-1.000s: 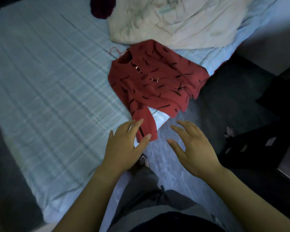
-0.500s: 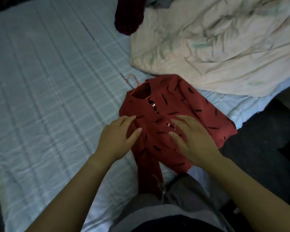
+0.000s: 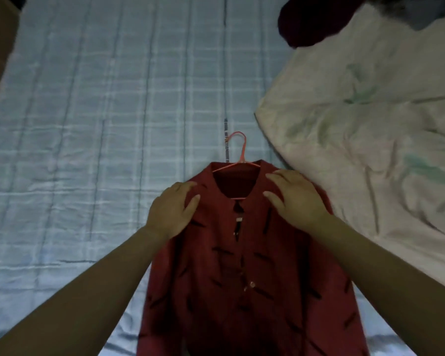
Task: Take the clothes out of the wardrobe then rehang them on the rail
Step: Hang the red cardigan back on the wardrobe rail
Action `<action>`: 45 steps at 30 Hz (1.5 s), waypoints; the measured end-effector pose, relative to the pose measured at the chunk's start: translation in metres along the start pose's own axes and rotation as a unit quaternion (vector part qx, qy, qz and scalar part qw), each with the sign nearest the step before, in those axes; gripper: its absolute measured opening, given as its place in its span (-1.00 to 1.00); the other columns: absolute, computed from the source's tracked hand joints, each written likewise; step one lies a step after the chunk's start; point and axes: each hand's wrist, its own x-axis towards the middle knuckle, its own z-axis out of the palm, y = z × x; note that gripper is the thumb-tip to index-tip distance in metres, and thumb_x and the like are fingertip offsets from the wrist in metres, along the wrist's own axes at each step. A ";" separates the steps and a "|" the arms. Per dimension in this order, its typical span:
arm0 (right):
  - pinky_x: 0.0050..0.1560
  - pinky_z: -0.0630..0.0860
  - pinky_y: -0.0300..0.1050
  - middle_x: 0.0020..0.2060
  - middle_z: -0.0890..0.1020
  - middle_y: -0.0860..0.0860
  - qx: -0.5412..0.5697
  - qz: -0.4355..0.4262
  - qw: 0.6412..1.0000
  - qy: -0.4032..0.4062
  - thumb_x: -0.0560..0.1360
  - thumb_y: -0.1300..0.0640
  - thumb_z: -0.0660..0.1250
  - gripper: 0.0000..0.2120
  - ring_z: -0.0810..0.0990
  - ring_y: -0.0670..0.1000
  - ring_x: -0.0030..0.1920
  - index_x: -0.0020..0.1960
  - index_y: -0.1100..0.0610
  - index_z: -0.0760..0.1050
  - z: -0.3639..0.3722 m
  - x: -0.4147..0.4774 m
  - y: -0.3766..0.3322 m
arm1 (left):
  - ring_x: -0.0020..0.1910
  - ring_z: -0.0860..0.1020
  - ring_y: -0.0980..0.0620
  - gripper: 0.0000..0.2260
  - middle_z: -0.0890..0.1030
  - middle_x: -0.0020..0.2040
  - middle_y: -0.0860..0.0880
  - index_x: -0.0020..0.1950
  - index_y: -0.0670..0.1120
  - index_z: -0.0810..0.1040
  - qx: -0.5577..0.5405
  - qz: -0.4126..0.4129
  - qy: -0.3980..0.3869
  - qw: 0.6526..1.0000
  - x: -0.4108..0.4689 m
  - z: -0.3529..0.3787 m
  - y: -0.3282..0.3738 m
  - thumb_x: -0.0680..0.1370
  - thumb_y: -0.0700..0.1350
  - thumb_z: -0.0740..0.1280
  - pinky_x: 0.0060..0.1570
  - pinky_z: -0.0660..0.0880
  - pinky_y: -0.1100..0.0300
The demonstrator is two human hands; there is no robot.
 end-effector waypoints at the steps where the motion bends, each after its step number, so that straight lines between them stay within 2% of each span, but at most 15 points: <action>1: 0.05 0.55 0.14 0.08 0.60 0.22 -0.001 -0.011 1.000 -0.002 0.46 -0.11 0.12 -0.49 0.59 0.25 0.05 0.16 0.24 0.55 0.011 0.013 0.014 | 0.16 0.51 -0.08 -0.40 0.54 0.20 -0.07 0.29 -0.06 0.47 0.007 -0.018 0.004 1.000 0.014 0.011 -0.001 0.46 0.26 -0.03 0.12 0.44 0.02; 4: -0.02 0.55 0.11 0.04 0.60 0.23 -0.001 -0.028 1.000 0.008 0.44 -0.05 0.21 -0.54 0.60 0.25 -0.01 0.16 0.26 0.54 0.042 0.041 0.045 | 0.16 0.48 -0.15 -0.44 0.52 0.21 -0.12 0.27 -0.11 0.48 0.034 -0.055 0.017 0.998 0.052 0.040 -0.010 0.48 0.22 0.01 0.09 0.43 -0.05; 6: 0.02 0.53 0.13 0.08 0.58 0.25 0.005 -0.023 1.000 -0.006 0.43 0.01 0.29 -0.55 0.59 0.27 0.03 0.21 0.26 0.51 0.065 0.054 0.062 | 0.22 0.45 -0.19 -0.49 0.49 0.26 -0.14 0.30 -0.11 0.46 0.053 -0.076 0.019 0.995 0.071 0.057 -0.018 0.49 0.15 0.08 0.11 0.42 -0.10; 9: 0.01 0.54 0.14 0.12 0.56 0.24 -0.001 0.000 0.999 -0.042 0.46 0.03 0.34 -0.54 0.58 0.27 0.04 0.28 0.24 0.45 0.092 0.060 0.076 | 0.24 0.44 -0.20 -0.43 0.46 0.30 -0.15 0.38 -0.07 0.40 0.071 -0.100 0.001 0.992 0.086 0.077 -0.032 0.49 0.20 0.01 0.17 0.42 -0.15; 11: -0.11 0.56 0.13 0.05 0.58 0.22 0.002 0.017 0.999 -0.043 0.48 0.02 0.34 -0.55 0.60 0.25 -0.05 0.29 0.22 0.45 0.103 0.060 0.080 | 0.17 0.47 -0.23 -0.35 0.50 0.23 -0.17 0.37 -0.07 0.41 0.062 -0.099 -0.003 0.993 0.089 0.088 -0.040 0.47 0.27 -0.07 0.15 0.42 -0.15; 13: -0.18 0.57 0.08 -0.05 0.61 0.19 0.022 0.011 1.000 -0.019 0.50 -0.04 0.25 -0.57 0.62 0.23 -0.13 0.26 0.20 0.48 0.105 0.057 0.078 | 0.07 0.50 -0.24 -0.34 0.54 0.11 -0.19 0.29 -0.11 0.47 0.042 -0.105 0.011 0.994 0.089 0.091 -0.040 0.46 0.27 -0.09 0.09 0.45 -0.10; 16: -0.14 0.54 -0.05 -0.09 0.64 0.13 0.077 0.000 0.997 0.012 0.51 -0.09 0.11 -0.56 0.63 0.17 -0.14 0.18 0.15 0.53 0.092 0.054 0.067 | -0.04 0.53 -0.20 -0.41 0.56 -0.04 -0.16 0.13 -0.08 0.52 0.032 -0.120 0.034 0.992 0.076 0.081 -0.030 0.47 0.27 -0.08 -0.05 0.48 -0.05; 20: -0.02 0.47 -0.16 -0.04 0.67 0.04 0.144 -0.001 0.989 0.038 0.52 -0.10 0.13 -0.60 0.64 0.07 -0.06 0.14 0.09 0.58 0.060 0.039 0.044 | -0.08 0.55 -0.12 -0.53 0.57 -0.13 -0.07 0.05 -0.02 0.53 -0.024 -0.116 0.065 0.991 0.028 0.057 -0.022 0.49 0.26 0.00 -0.06 0.47 -0.01; 23: -0.10 0.41 -0.25 -0.15 0.65 0.04 0.146 -0.040 0.987 0.059 0.52 -0.08 0.17 -0.64 0.63 0.04 -0.16 0.12 0.09 0.60 0.032 0.016 0.014 | -0.10 0.55 -0.05 -0.55 0.57 -0.14 -0.02 0.05 -0.01 0.56 -0.069 -0.115 0.094 0.986 -0.026 0.034 -0.017 0.49 0.25 0.05 -0.03 0.47 0.00; 29: -0.18 0.43 -0.30 -0.22 0.56 0.00 0.174 -0.117 0.974 0.082 0.52 -0.06 0.23 -0.67 0.51 -0.09 -0.24 0.13 0.07 0.60 -0.008 -0.040 -0.082 | -0.14 0.55 0.06 -0.60 0.60 -0.16 0.01 0.00 -0.03 0.60 -0.132 -0.145 0.193 0.961 -0.159 -0.019 -0.027 0.47 0.21 0.15 -0.09 0.45 0.19; 33: -0.19 0.44 -0.29 -0.23 0.57 -0.04 0.196 -0.177 0.961 0.077 0.50 -0.07 0.25 -0.68 0.49 -0.12 -0.27 0.13 0.06 0.61 -0.016 -0.079 -0.171 | -0.14 0.52 0.12 -0.79 0.61 -0.14 0.04 -0.02 -0.02 0.61 -0.146 -0.193 0.258 0.935 -0.262 -0.049 -0.056 0.51 0.08 0.31 -0.14 0.32 0.47; 35: -0.17 0.45 -0.28 -0.21 0.58 -0.05 0.208 -0.213 0.952 0.066 0.50 -0.05 0.28 -0.71 0.51 -0.11 -0.25 0.13 0.04 0.61 -0.017 -0.102 -0.222 | -0.14 0.51 0.13 -0.88 0.61 -0.13 0.04 -0.03 -0.03 0.62 -0.142 -0.218 0.296 0.919 -0.319 -0.060 -0.077 0.52 -0.01 0.36 -0.15 0.32 0.47; 38: -0.19 0.45 -0.28 -0.21 0.58 -0.06 0.212 -0.280 0.935 0.048 0.50 -0.03 0.29 -0.74 0.53 -0.09 -0.26 0.12 0.03 0.61 -0.012 -0.139 -0.303 | -0.15 0.50 0.16 -0.87 0.61 -0.14 0.07 -0.06 -0.05 0.62 -0.140 -0.250 0.358 0.888 -0.406 -0.074 -0.113 0.49 -0.02 0.38 -0.14 0.31 0.51; 40: -0.21 0.45 -0.25 -0.22 0.58 -0.05 0.209 -0.324 0.922 0.040 0.50 -0.06 0.27 -0.72 0.53 -0.08 -0.27 0.11 0.02 0.61 -0.004 -0.162 -0.361 | -0.16 0.47 0.20 -0.90 0.62 -0.13 0.02 -0.06 -0.10 0.63 -0.147 -0.278 0.384 0.868 -0.464 -0.081 -0.140 0.48 -0.10 0.42 -0.12 0.27 0.57; 45: -0.23 0.52 -0.05 -0.26 0.61 -0.01 0.206 -0.424 0.882 0.013 0.49 -0.11 0.27 -0.71 0.61 0.01 -0.26 0.08 0.00 0.63 0.024 -0.203 -0.504 | -0.08 0.56 0.04 -0.89 0.64 -0.08 0.00 -0.04 -0.08 0.63 -0.182 -0.353 0.429 0.811 -0.588 -0.095 -0.212 0.48 -0.08 0.42 -0.06 0.33 0.36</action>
